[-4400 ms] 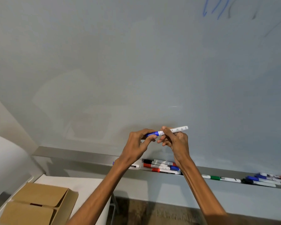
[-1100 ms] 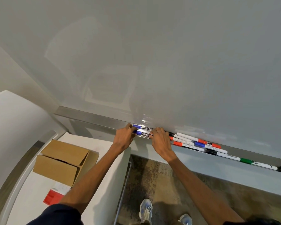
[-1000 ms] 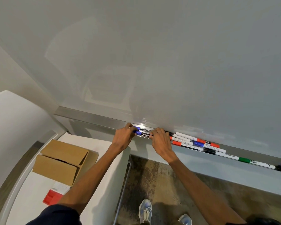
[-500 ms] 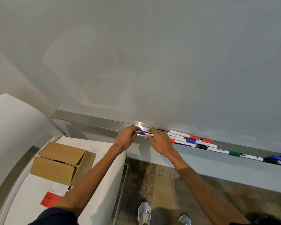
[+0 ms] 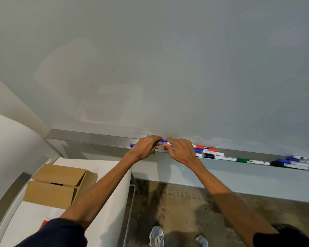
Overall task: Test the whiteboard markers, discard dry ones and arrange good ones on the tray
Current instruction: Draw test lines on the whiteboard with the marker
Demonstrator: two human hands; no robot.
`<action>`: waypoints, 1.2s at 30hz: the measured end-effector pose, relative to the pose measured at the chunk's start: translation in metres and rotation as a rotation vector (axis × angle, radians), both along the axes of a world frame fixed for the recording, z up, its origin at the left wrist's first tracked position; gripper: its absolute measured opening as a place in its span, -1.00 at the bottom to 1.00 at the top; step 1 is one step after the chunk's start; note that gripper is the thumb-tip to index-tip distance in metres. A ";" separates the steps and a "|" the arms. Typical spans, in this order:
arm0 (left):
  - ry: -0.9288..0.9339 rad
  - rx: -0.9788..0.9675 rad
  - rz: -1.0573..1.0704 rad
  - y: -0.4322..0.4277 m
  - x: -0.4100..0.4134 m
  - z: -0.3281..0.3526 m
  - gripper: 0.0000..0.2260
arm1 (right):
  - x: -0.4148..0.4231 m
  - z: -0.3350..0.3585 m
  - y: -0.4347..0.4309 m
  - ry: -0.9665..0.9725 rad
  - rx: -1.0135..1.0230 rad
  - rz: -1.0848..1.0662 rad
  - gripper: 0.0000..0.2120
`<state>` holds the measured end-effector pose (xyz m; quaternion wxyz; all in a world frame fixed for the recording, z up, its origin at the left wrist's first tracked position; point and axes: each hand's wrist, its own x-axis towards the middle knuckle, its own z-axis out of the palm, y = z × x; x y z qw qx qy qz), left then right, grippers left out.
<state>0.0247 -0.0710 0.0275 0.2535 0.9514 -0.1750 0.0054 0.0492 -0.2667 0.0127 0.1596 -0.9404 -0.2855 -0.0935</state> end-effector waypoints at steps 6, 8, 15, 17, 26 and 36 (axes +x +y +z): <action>-0.056 -0.011 -0.054 -0.015 0.003 0.015 -0.79 | 0.001 0.015 -0.016 -0.063 -0.011 -0.043 -0.48; -0.063 -0.005 -0.062 -0.019 0.003 0.016 -0.77 | 0.002 0.018 -0.019 -0.020 -0.058 -0.043 -0.51; -0.073 -0.069 -0.010 0.007 0.012 0.031 -0.76 | 0.010 0.016 -0.068 0.128 -0.031 -0.224 -0.53; -0.062 -0.090 0.008 0.013 0.012 0.038 -0.76 | 0.012 0.019 -0.075 0.142 0.069 -0.237 -0.46; -0.479 -0.281 0.370 -0.036 0.003 0.094 -0.82 | 0.013 0.103 -0.050 0.098 0.628 -0.245 -0.50; -1.009 -0.463 0.374 -0.052 0.044 0.234 -0.62 | 0.008 0.240 -0.020 -0.022 1.042 -0.048 -0.82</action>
